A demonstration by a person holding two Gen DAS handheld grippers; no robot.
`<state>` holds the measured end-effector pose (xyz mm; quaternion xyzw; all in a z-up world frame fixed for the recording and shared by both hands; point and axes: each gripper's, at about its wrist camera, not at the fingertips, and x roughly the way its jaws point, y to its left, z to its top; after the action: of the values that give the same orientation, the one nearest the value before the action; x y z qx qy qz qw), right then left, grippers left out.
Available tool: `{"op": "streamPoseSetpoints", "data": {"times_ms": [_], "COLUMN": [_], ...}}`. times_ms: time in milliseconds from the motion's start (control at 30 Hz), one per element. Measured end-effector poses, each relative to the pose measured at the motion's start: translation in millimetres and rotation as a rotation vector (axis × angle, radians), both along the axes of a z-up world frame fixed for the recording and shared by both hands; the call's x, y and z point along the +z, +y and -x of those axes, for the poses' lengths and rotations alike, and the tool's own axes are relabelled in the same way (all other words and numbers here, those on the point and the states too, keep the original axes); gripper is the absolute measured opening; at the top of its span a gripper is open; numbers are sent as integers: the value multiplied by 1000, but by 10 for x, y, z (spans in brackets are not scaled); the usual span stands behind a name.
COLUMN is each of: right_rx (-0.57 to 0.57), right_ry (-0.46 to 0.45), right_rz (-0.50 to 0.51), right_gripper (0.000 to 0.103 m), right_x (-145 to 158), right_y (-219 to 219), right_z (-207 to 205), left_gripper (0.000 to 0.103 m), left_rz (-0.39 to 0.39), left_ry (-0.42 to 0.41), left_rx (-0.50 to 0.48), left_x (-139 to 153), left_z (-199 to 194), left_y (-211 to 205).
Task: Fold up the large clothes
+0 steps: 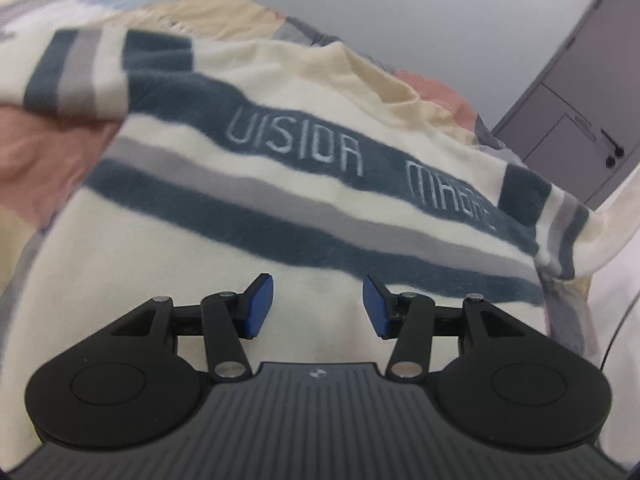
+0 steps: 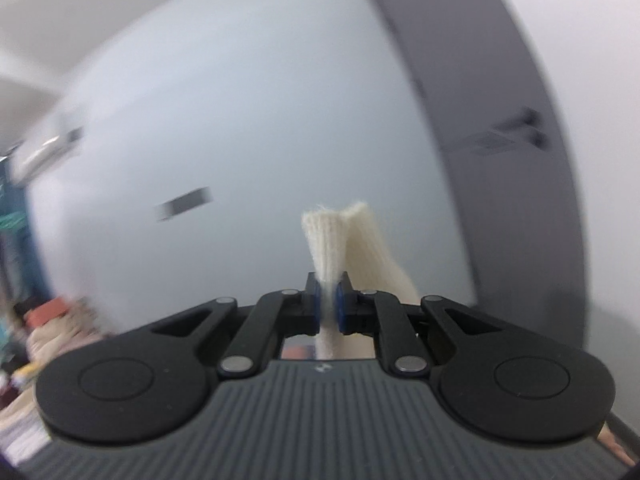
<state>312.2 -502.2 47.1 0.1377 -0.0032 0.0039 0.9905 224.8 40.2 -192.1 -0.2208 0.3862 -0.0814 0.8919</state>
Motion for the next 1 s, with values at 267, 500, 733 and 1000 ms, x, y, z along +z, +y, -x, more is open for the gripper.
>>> {"op": "streamPoseSetpoints", "data": {"times_ms": [267,500,733,1000], "right_rx": [293,539,739,813], "right_ry": [-58,-68,59,335], "right_rz": [105,128,176,260], "right_gripper": [11,11,11,11], "right_x": [476,465,13,-1113], "right_y": [1238,2029,2746,3304], "right_z": [462,744,893,1314], "left_gripper": [55,55,55,55], "left_rz": [-14,-12,27,111], "left_ry": [-34,-58,-83,-96], "left_rx": [-1,21,82,161], "left_x": [129,249,372,404], "left_z": [132,244,299,284], "left_y": [116,269,558,974]}}
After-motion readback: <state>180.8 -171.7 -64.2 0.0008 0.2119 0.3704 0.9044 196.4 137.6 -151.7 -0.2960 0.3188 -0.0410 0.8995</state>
